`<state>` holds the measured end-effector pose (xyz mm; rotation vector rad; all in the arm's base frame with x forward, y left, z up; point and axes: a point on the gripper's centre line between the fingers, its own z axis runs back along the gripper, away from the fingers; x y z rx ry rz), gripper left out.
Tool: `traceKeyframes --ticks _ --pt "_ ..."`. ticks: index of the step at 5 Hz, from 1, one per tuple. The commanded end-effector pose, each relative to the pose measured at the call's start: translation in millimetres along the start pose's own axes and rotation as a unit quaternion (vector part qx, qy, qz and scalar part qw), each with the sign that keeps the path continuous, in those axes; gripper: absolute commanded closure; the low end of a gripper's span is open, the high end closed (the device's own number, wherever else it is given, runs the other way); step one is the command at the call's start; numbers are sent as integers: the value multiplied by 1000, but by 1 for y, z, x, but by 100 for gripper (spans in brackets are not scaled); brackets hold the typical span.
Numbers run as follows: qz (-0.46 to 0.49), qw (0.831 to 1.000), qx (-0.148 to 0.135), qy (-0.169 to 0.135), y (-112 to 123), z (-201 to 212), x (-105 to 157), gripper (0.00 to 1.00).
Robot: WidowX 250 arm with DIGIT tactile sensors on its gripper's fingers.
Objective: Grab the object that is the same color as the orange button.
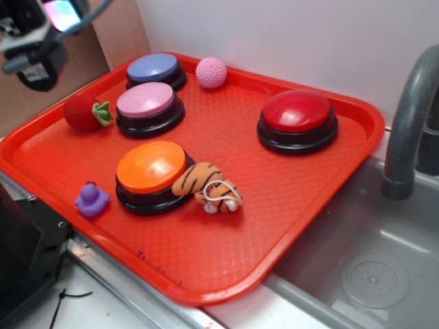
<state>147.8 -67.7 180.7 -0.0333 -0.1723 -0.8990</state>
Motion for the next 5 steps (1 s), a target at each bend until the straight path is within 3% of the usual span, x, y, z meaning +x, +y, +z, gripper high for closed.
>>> traceKeyframes --ticks 1,2,5 --pt "-95 995 26 14 6 -54 29 0" --pt "-139 990 3 19 4 -82 38 0" --pt "-156 984 -20 88 4 -152 39 0"
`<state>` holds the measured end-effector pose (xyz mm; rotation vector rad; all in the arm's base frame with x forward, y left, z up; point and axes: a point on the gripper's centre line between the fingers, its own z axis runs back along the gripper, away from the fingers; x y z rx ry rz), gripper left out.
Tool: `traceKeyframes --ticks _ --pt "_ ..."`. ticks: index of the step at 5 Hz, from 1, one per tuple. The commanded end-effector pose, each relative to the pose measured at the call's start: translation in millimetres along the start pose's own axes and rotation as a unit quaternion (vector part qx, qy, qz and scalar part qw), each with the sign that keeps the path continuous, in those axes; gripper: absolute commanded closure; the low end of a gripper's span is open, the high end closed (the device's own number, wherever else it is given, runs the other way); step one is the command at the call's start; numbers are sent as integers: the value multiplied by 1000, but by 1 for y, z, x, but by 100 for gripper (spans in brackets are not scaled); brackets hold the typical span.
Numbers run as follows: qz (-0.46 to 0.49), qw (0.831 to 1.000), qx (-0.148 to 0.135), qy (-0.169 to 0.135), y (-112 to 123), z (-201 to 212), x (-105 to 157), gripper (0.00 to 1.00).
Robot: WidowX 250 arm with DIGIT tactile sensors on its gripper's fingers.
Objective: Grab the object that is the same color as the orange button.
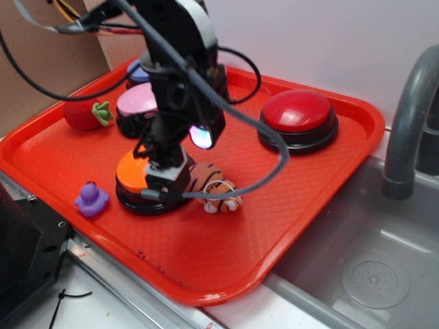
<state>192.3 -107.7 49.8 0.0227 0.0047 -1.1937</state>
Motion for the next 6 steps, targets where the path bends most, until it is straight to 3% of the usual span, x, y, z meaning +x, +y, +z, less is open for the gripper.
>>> traceKeyframes --ticks 1,2,4,5,6 --pt "0 999 12 32 4 -25 5 0" --pt "6 999 8 42 8 -23 4 100" --pt "66 998 -7 11 10 -2 -6 100" --pt "170 985 -19 3 12 26 -15 100" --pt "292 956 -10 0 12 63 -35 100"
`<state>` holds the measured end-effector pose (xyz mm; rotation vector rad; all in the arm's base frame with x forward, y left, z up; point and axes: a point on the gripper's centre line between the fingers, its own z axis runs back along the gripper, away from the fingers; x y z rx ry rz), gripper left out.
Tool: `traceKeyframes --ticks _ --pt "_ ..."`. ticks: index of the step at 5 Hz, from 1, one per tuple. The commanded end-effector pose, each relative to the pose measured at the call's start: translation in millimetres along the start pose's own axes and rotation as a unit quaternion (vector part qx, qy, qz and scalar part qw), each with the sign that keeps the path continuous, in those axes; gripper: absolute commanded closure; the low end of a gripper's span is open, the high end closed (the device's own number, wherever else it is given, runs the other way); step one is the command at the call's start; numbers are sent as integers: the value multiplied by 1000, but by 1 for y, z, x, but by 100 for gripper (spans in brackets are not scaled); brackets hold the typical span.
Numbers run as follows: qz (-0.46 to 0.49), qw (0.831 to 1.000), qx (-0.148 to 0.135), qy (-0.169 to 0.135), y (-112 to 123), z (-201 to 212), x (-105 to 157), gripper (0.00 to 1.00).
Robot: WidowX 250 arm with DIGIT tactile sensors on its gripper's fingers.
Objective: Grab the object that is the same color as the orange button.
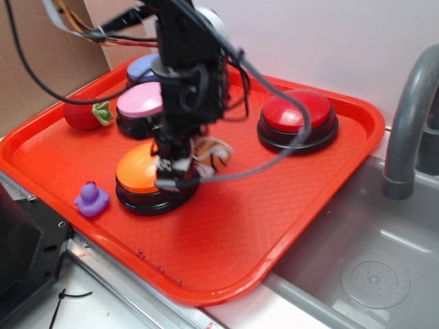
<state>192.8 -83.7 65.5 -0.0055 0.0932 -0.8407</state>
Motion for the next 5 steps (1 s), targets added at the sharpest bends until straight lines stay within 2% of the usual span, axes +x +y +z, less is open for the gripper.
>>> traceKeyframes --ticks 1,2,3,5 --pt "242 969 5 -52 12 73 -46 100" --pt "361 931 16 -56 17 90 -74 100" --pt "456 888 11 -62 15 99 -90 100" --pt "489 871 35 -31 22 90 -97 100"
